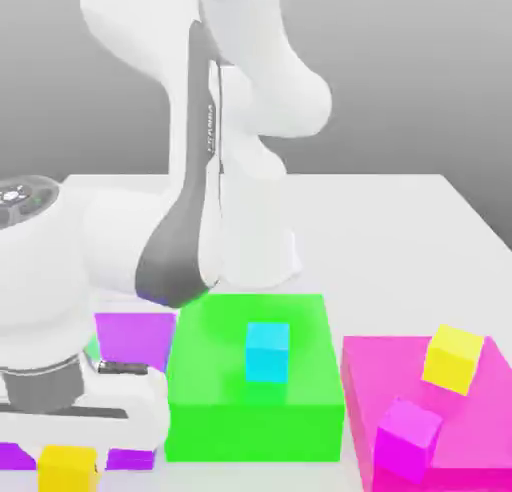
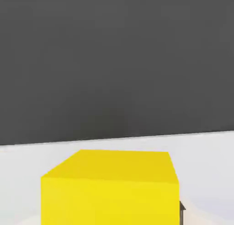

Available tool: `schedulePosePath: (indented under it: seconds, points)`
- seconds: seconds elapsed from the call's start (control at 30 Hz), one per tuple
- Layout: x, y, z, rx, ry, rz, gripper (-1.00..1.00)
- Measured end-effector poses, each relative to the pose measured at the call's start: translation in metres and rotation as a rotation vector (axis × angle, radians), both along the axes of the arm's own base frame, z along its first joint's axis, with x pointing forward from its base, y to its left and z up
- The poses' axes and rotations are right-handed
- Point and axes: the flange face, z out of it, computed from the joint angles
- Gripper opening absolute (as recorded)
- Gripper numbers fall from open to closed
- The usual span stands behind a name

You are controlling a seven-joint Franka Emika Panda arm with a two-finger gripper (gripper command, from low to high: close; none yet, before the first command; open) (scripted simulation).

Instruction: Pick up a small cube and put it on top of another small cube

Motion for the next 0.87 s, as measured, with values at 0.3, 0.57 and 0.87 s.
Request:
schedulePosePath:
  seconds: [0.3,0.57,0.87]
  points:
    - [-0.047,0.096,0.070,-0.033,0.004,-0.009,-1.00]
    - [-0.112,0.156,0.113,0.014,-0.017,-0.047,-1.00]
    - [-0.126,0.168,0.062,0.031,-0.021,-0.051,1.00]
